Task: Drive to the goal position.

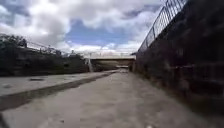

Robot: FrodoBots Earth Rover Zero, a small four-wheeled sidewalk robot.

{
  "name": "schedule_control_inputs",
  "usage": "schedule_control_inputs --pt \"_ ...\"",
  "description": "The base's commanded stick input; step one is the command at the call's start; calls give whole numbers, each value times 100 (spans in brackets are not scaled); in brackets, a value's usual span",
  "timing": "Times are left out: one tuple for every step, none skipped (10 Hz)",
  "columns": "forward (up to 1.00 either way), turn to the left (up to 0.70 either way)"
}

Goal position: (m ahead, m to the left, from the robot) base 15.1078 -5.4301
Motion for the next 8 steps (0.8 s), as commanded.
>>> schedule_control_inputs --pt "0 0" --pt "0 0" --pt "0 0" --pt "0 0" --pt "0 0" --pt "31 0" --pt "67 0" --pt "100 0"
